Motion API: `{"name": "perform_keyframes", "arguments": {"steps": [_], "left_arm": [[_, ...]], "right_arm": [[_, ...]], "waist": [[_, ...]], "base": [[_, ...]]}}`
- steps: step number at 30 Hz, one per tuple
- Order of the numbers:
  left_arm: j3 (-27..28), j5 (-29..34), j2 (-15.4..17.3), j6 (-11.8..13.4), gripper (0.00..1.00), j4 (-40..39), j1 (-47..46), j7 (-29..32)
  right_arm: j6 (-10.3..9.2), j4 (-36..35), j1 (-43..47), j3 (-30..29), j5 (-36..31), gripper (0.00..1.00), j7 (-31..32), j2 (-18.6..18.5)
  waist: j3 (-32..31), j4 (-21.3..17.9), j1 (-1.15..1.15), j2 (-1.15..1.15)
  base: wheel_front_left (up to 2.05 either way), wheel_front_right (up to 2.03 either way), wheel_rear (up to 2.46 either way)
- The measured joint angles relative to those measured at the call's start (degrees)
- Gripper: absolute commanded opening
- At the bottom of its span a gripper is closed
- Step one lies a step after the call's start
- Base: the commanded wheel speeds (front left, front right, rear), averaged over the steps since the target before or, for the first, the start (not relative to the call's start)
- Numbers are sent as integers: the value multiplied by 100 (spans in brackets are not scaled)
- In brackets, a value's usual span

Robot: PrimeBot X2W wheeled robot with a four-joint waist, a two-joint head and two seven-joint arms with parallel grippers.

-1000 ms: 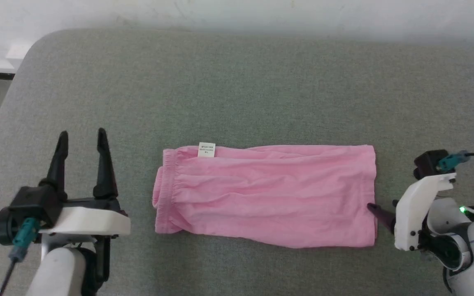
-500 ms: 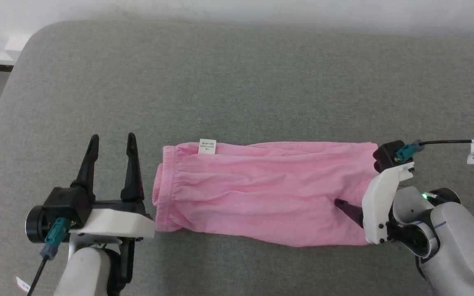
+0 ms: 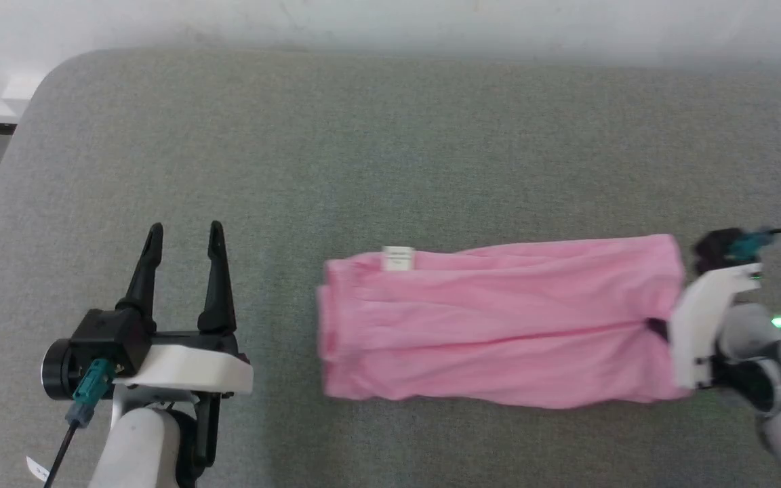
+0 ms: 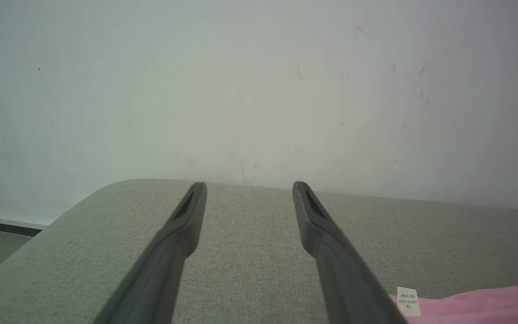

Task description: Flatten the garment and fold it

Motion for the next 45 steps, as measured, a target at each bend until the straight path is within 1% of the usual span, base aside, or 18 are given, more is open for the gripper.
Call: {"name": "perform_keyframes", "arguments": {"steps": [5,9,13,17,22,27,31,36,40,45], "left_arm": [[88,41,-11,-45,100,66,7,0],[132,41,-35,-73,100,149,28,0],[143,41,-85,-73,100,181,130,0],[168,41,-102,-76,100,234,148,0],[172,40,-141,-105,100,290,235,0],[167,40,-175,-124,100,302,242,0],[158,40,-185,-132,100,302,243,0],[146,40,-201,-177,100,311,243,0],[136,40,-226,-183,100,318,242,0],[109,41,-276,-225,100,322,241,0]], "right_arm": [[-4,352,39,-573,-298,0,35,-476],[-4,586,49,-884,-553,0,62,-553],[-5,469,57,-798,-789,0,129,-572],[-7,-215,157,-456,-795,0,364,-671],[-7,-1444,475,-144,-675,0,805,-884],[-7,-2538,673,205,-526,0,1278,-922],[-7,-3008,654,544,-464,0,1427,-805],[-7,-3053,368,1084,-414,0,1450,-380],[-7,-2786,131,1429,-424,0,1347,-21],[-7,-2119,-37,1510,-561,0,1051,415]], "waist": [[-27,-98,0,0],[-51,-184,0,0],[-114,-249,0,0],[-210,-281,0,0],[-318,-290,0,0],[-364,-257,0,0],[-357,-202,0,0],[-313,-96,0,0],[-266,15,0,0],[-202,155,0,0]], "base": [[0,0,0],[0,0,0],[0,0,0],[0,0,0],[0,0,0],[0,0,0],[0,0,0],[0,0,0],[0,0,0],[0,0,0]]}}
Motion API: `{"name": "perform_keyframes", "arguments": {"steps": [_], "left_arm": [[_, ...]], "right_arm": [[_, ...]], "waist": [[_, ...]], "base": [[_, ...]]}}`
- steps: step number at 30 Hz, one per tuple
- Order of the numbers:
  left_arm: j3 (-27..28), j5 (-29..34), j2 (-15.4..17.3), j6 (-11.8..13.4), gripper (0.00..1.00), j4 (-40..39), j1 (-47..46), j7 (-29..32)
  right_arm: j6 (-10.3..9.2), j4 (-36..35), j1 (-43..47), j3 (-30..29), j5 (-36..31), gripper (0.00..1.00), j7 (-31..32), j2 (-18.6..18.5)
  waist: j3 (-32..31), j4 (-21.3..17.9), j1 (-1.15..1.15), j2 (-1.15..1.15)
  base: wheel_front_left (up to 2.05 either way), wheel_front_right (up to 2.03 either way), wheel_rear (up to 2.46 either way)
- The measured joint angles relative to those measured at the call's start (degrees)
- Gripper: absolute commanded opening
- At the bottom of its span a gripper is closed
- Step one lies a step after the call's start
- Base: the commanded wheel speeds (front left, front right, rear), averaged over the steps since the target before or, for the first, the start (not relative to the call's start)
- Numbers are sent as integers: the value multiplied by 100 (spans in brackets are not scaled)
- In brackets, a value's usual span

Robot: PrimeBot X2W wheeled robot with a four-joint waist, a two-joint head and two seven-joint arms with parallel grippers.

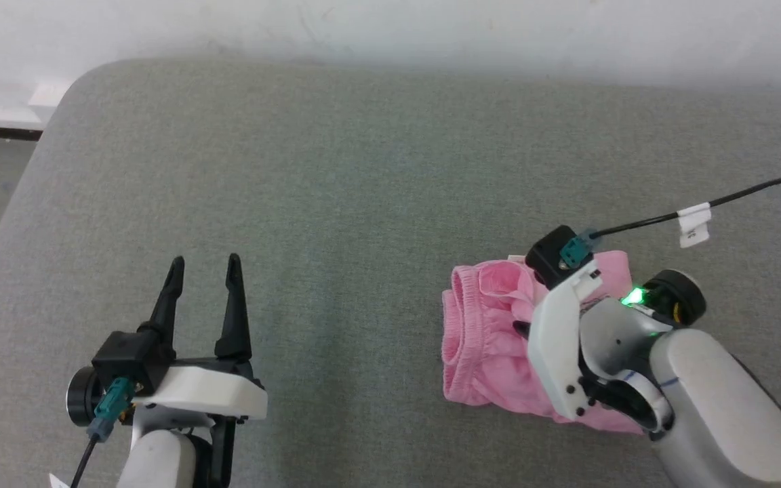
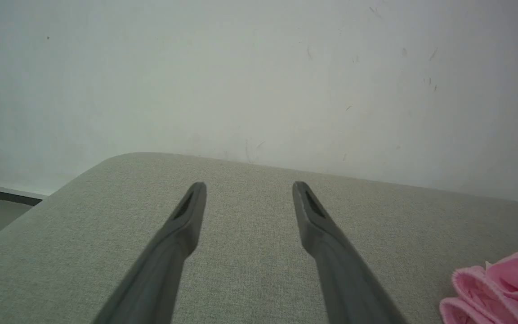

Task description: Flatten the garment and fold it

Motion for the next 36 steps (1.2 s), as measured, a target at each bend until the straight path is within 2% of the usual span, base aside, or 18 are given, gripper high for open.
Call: {"name": "perform_keyframes", "arguments": {"steps": [5,10,11,12,13,17,25,29,36], "left_arm": [[-11,16,-59,-1,100,0,1,0],[-13,43,-87,-2,100,13,1,0],[-13,43,-89,-3,100,19,1,0],[-13,43,-90,-7,100,26,1,0],[-13,44,-91,-9,100,34,1,0],[-9,52,-98,-53,100,56,0,0],[42,60,-82,-60,100,87,0,0],[85,98,-71,-62,100,56,1,0],[82,143,-63,-65,100,16,2,0]], "right_arm": [[-1,630,-63,-8,-114,0,-363,392],[-1,1089,-129,64,-260,0,-631,587],[-1,1141,-137,104,-286,6,-679,615],[-1,1169,-149,151,-308,48,-723,643],[-1,1177,-168,202,-318,100,-765,665],[-1,1027,-327,405,-316,100,-920,714],[-1,242,-466,683,-89,100,-1161,733],[0,-220,-428,86,-80,100,-1318,653],[-4,-316,318,-1450,-816,100,-1050,271]], "waist": [[86,108,0,0],[137,151,0,0],[134,146,0,0],[131,138,0,0],[131,129,0,0],[125,75,0,0],[60,-134,0,0],[-11,-264,0,0],[-114,-432,0,0]], "base": [[0,0,0],[0,0,0],[0,0,0],[0,0,0],[0,0,0],[0,0,0],[0,0,0],[0,0,0],[0,0,0]]}}
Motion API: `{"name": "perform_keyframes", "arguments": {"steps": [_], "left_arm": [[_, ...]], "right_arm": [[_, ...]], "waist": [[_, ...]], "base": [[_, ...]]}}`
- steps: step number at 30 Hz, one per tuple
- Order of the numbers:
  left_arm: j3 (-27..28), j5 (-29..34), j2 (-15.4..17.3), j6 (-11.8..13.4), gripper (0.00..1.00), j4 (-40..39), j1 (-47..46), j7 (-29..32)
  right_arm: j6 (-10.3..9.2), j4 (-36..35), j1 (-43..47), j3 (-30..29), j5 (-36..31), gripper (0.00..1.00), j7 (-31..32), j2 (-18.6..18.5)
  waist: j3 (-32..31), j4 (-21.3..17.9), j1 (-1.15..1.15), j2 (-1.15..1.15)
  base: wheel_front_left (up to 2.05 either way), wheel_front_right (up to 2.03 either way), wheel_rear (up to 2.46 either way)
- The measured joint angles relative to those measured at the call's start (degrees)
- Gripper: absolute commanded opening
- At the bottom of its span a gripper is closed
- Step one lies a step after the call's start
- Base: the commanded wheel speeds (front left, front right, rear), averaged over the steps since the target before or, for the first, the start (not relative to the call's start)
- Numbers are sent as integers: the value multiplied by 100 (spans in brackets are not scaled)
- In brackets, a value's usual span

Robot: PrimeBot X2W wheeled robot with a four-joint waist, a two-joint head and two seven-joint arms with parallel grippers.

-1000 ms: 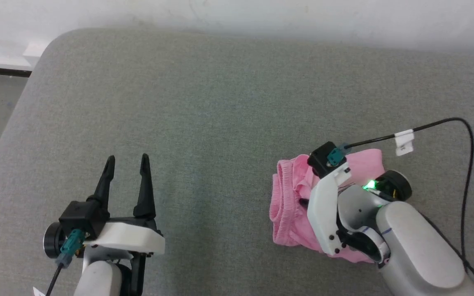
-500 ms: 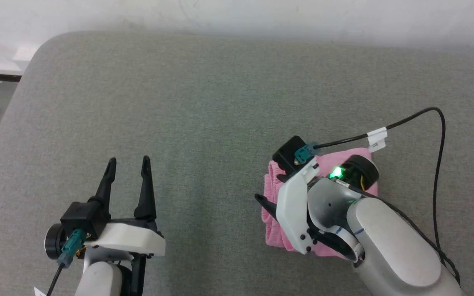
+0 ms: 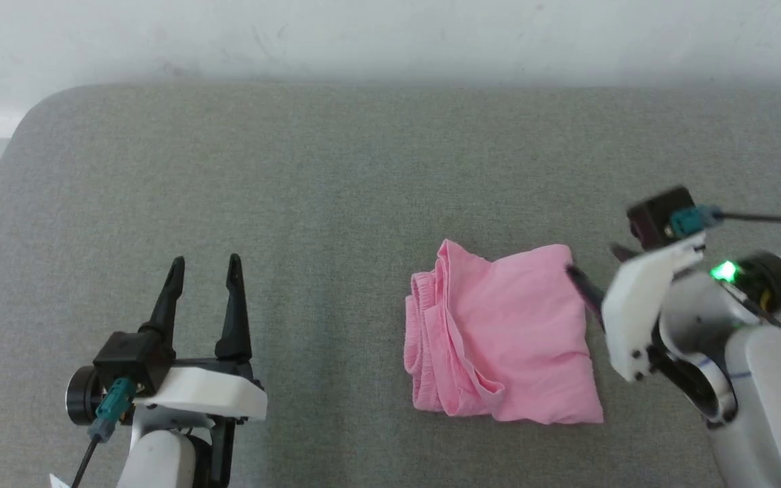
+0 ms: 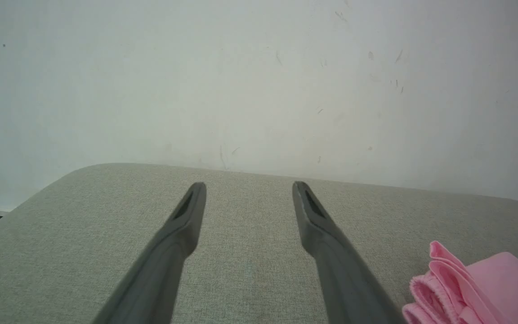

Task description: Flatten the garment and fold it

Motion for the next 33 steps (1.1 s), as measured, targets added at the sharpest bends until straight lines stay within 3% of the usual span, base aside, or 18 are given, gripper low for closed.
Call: {"name": "perform_keyframes", "arguments": {"steps": [7,17,18,19,20,27,33], "left_arm": [[-29,5,-5,-32,100,-18,-1,0],[-67,8,-16,-36,100,-8,-13,0],[-65,8,-16,-36,100,-5,-13,0],[-62,8,-16,-36,100,-1,-13,0],[-59,8,-16,-36,100,1,-13,0],[-3,8,-15,-29,100,-26,-4,0],[105,23,-11,48,100,-274,9,0]], "right_arm": [[-2,443,603,-177,-244,100,203,127],[-2,1529,404,145,-399,100,-142,335],[-2,1610,347,146,-406,40,-156,339],[-1,1678,292,153,-405,40,-169,342],[-1,1738,247,178,-403,0,-203,335],[8,1881,-91,793,-163,0,-297,53],[5,1805,-721,1904,314,0,-218,-733]], "waist": [[106,18,0,0],[300,168,0,0],[309,179,0,0],[313,184,0,0],[311,181,0,0],[293,-19,0,0],[342,-511,0,0]], "base": [[0,0,0],[0,0,0],[0,0,0],[0,0,0],[0,0,0],[0,0,0],[0,0,0]]}}
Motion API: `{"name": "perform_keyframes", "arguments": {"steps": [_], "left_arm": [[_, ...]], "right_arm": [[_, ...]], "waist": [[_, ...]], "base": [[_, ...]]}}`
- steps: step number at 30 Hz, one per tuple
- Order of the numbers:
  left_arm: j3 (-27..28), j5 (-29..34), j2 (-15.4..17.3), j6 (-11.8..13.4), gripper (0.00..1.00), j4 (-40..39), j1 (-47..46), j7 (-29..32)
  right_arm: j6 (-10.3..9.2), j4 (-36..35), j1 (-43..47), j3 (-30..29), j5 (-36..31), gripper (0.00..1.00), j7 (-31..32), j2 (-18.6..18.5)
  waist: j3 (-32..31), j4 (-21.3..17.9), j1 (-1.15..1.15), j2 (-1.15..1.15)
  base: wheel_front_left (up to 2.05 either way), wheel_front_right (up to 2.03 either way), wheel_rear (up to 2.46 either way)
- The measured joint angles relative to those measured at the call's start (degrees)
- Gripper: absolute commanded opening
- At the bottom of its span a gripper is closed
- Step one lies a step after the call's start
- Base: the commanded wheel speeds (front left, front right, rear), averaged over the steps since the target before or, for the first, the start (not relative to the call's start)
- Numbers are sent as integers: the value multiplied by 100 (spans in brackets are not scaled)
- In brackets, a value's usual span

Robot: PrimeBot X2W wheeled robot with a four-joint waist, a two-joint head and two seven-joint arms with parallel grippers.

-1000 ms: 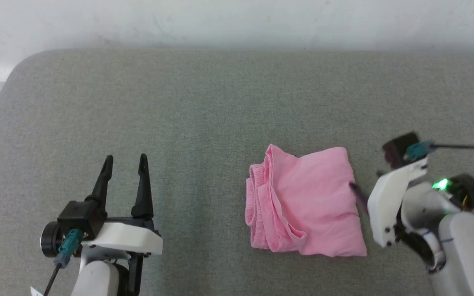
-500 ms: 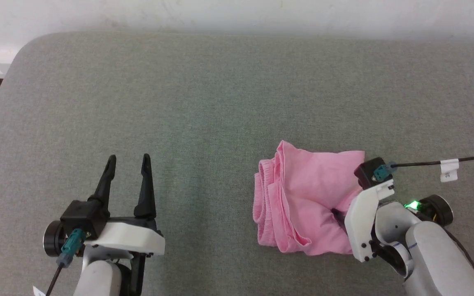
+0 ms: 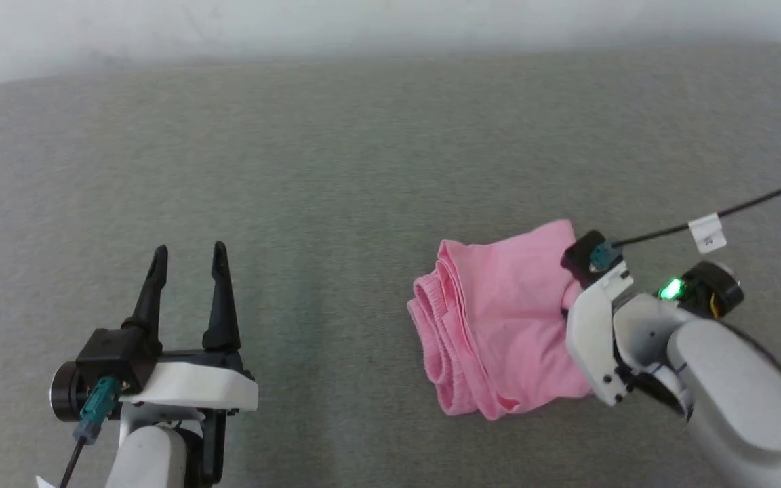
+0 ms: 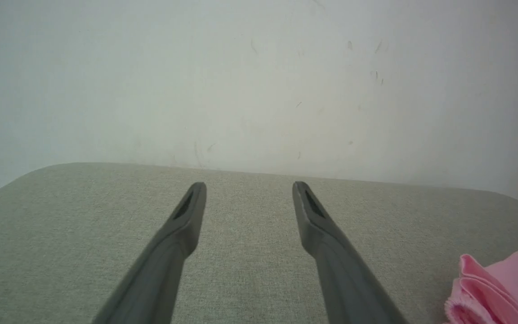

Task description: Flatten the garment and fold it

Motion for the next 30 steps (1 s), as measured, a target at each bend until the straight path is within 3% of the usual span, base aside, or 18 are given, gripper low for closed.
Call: {"name": "perform_keyframes", "arguments": {"steps": [6,15,22,30], "left_arm": [[14,54,22,53,100,-115,-46,9],[0,294,344,137,100,-492,-315,342],[2,442,563,175,100,-875,-414,677],[3,513,682,254,100,-1187,-428,913]], "right_arm": [[-1,401,-864,358,354,0,-260,-360],[-1,1661,-1737,236,441,0,-1003,-421],[0,2672,-2272,-152,377,0,-1586,-599],[0,3593,-2755,-657,-47,0,-2356,-859]], "waist": [[174,-723,0,0],[752,-1701,1,0],[1401,-2067,2,0],[2007,-2180,1,0]], "base": [[0,0,0],[0,0,0],[0,0,0],[0,0,0]]}}
